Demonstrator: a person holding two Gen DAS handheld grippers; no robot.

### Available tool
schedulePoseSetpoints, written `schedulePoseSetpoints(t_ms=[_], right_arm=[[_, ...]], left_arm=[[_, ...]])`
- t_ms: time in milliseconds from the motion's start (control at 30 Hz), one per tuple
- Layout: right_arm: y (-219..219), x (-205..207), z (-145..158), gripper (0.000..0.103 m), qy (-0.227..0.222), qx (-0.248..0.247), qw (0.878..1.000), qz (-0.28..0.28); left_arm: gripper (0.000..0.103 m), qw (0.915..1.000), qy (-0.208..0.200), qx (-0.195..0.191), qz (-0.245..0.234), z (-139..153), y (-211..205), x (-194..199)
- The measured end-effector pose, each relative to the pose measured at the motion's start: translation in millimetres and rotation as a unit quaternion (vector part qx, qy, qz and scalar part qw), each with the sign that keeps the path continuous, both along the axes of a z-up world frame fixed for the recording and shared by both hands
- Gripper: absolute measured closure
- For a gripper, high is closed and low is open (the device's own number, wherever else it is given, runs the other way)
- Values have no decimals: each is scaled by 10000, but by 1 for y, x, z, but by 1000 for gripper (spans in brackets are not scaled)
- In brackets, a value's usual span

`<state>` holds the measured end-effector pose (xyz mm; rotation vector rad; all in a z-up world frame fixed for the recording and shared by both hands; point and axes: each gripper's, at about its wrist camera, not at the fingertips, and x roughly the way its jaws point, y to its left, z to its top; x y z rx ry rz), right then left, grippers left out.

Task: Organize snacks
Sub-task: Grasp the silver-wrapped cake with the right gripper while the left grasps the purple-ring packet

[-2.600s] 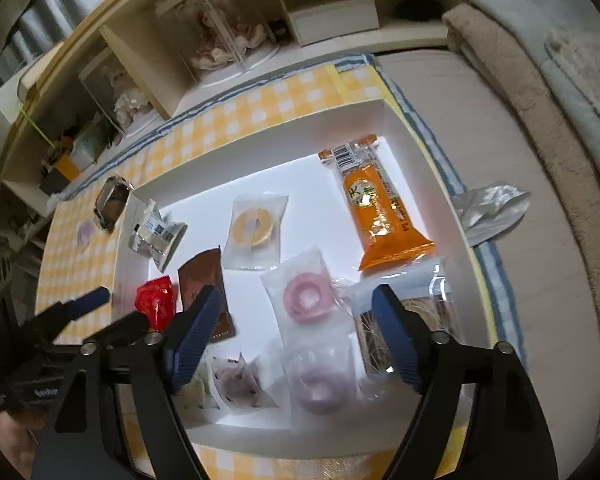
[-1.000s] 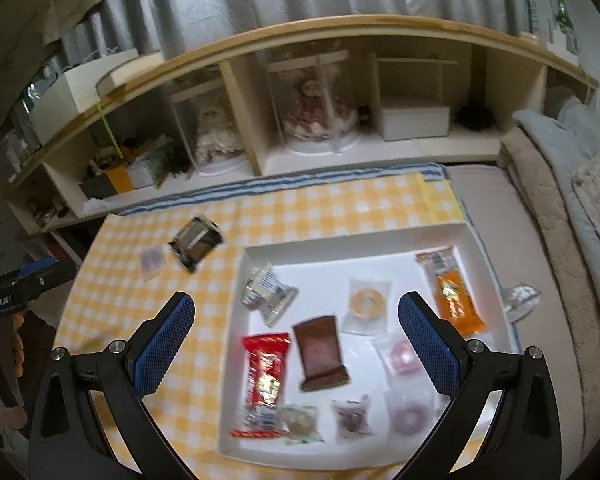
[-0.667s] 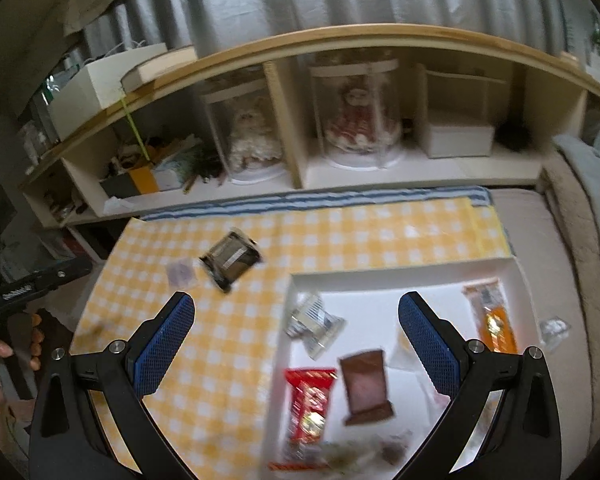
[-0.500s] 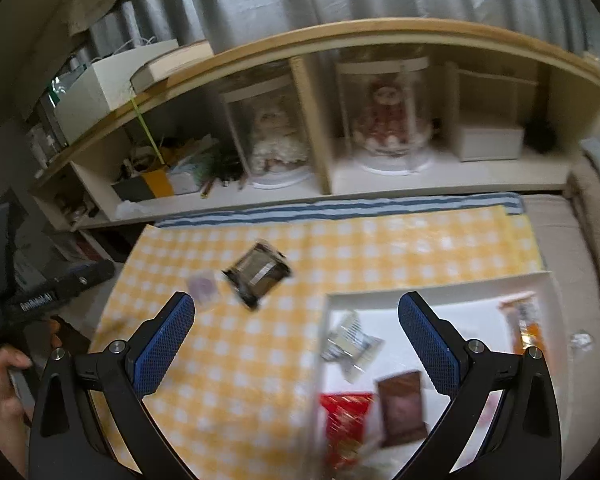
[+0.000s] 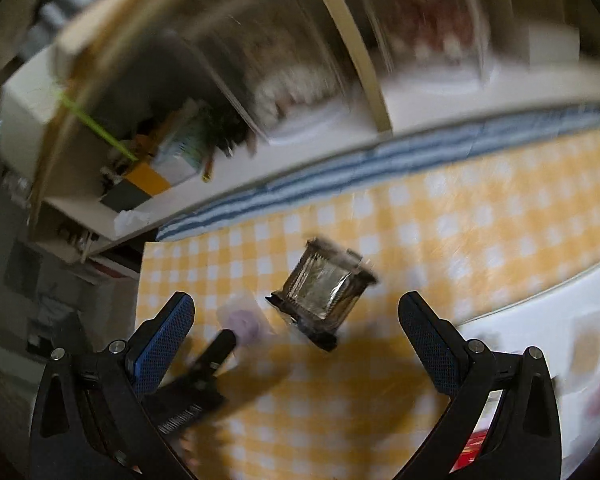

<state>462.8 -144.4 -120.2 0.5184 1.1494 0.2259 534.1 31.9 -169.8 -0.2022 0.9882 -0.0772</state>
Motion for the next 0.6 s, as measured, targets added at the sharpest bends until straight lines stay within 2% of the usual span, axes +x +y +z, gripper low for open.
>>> schedulePoseSetpoints(t_ms=[100,200,367,500,567,600], right_arm=[[11,17,-29,0,551,168,9983,-126],[20,31,-52,0,975,51,9947,-312],[30,52,-72,18,1407,-265,9879,-596],[29,62,-87,26,1807,-318,9791,-873],[33,66,-88,36,1771,-597,9795,-754],[36,68,-87,37,1735,-728,9802,-617]], left_arm=[[0,9997,-137,56,-195,-13,-10,10],[0,9988,-246,240,-348,-25,-21,17],[0,9939,-408,919,-460,-41,-36,18],[0,9905,-400,1233,-458,-48,-40,24],[0,9899,-350,1289,-473,-47,-37,25],[0,9897,-300,1312,-477,-47,-35,26]])
